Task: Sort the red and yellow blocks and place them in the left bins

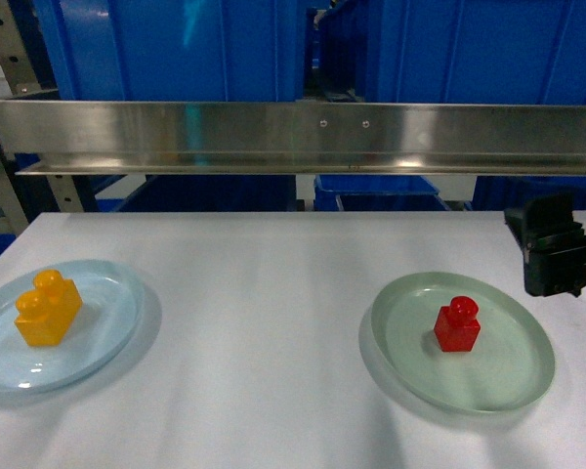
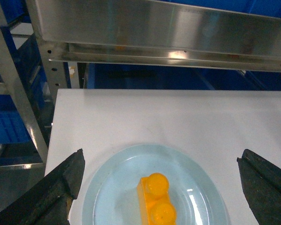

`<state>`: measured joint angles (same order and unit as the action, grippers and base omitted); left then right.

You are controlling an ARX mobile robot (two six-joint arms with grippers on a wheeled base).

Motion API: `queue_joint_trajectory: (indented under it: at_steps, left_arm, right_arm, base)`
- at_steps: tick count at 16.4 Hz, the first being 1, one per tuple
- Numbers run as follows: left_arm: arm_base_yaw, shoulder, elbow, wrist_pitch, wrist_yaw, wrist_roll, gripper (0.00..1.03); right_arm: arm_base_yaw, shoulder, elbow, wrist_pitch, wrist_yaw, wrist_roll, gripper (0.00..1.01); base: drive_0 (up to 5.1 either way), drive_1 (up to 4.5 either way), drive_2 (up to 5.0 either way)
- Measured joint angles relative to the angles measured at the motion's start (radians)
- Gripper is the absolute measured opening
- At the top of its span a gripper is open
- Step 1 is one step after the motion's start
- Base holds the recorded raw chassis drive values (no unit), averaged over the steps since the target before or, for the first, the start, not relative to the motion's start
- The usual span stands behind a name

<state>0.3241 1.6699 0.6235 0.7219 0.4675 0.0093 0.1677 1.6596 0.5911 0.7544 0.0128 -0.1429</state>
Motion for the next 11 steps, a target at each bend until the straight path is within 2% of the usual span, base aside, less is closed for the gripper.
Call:
queue_joint_trajectory:
  at_steps: [3,6,11]
  left_arm:
    - [-0.017,0.076,0.018,0.068,-0.055,0.032,0.98]
    - [-0.019,0.101,0.023,0.069,-0.085,0.037,0.98]
    - [-0.019,0.105,0.023,0.072,-0.101,0.043,0.98]
  right_arm:
    - [0.008,0.077,0.017,0.029,0.013,-0.014,0.98]
    - [0.012,0.111,0.017,0.048,0.025,-0.016,0.98]
    - [0.015,0.108,0.018,0.043,0.029,-0.014,0.98]
  base:
    - [0.0,0.0,0.0]
    - [0.0,0.0,0.0]
    - [0.0,0.0,0.0]
